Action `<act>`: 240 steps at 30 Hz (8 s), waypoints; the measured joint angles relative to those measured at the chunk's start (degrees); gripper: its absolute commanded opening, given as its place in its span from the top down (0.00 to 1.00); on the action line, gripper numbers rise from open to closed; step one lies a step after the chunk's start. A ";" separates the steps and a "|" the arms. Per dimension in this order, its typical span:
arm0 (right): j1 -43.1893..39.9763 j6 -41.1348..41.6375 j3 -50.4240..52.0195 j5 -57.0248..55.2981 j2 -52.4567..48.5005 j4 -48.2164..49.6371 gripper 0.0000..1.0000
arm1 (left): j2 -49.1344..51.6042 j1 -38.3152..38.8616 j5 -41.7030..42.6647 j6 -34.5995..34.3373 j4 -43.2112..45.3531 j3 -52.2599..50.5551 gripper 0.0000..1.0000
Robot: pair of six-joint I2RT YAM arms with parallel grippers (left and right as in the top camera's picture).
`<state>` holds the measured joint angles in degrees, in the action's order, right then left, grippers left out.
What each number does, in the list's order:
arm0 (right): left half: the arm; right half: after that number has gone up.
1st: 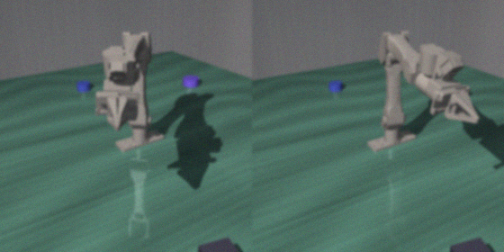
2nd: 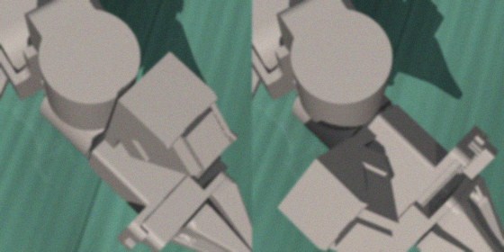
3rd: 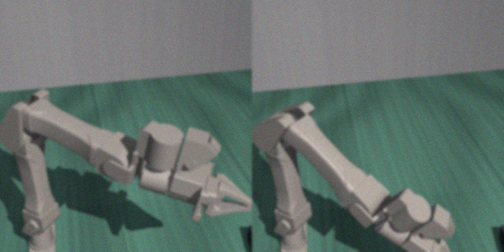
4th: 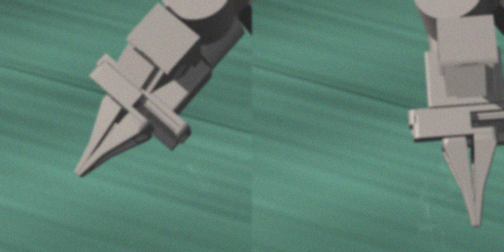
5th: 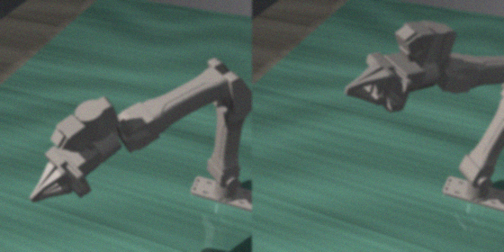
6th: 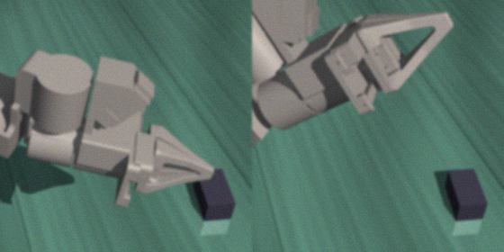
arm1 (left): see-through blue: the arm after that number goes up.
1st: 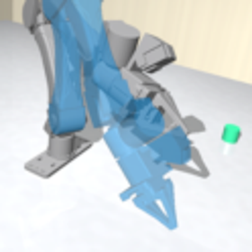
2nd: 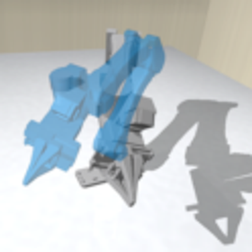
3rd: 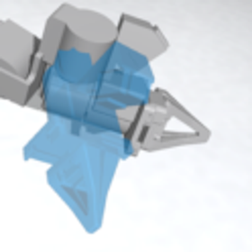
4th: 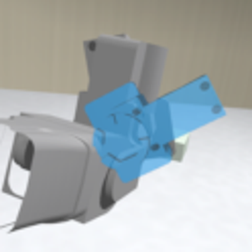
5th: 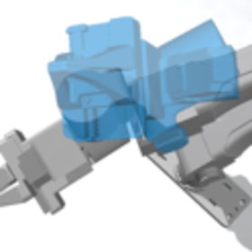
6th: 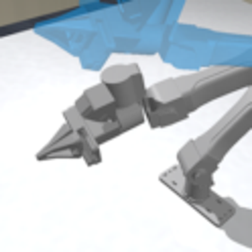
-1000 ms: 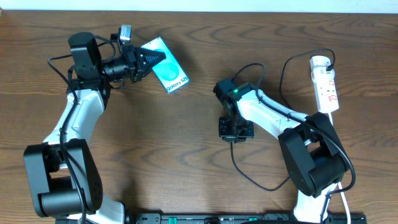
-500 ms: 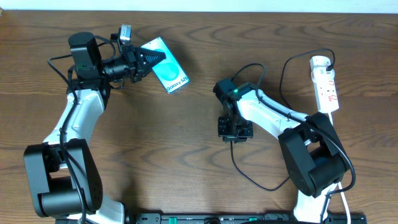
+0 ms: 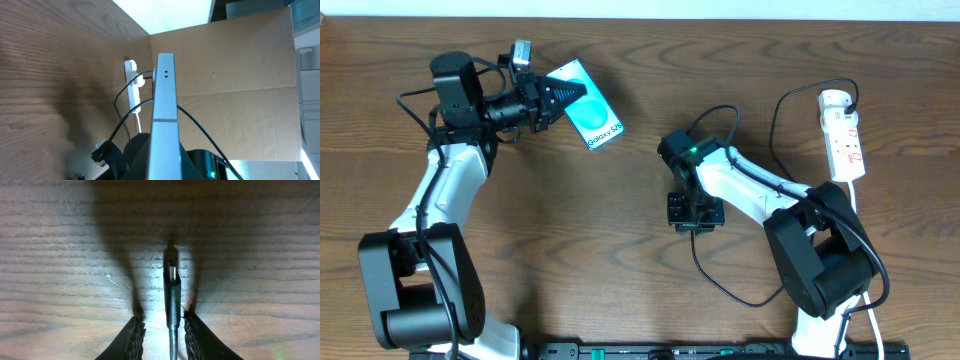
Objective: Plug charger to phone and switch on socket
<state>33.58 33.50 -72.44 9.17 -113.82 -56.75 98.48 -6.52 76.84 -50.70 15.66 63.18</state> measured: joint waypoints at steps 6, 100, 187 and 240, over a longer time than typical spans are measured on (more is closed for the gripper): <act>0.00 0.02 0.00 -0.02 0.00 0.02 0.74 | 0.00 0.00 0.00 0.00 0.00 0.00 0.93; -10.84 -65.75 -18.34 75.56 -0.94 -14.75 0.99 | 0.11 0.66 10.73 -21.42 33.86 -0.11 0.93; -9.44 -64.50 -18.34 75.89 -0.94 -9.35 0.99 | 0.11 4.28 11.58 -16.09 34.01 -0.11 0.93; -9.57 -63.87 -18.36 74.36 -0.94 -9.35 0.99 | 0.13 3.96 10.12 -10.73 26.36 -0.11 0.93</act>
<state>24.01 -30.37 -90.80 83.53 -114.76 -66.11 98.61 -2.57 86.96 -61.43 42.02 63.07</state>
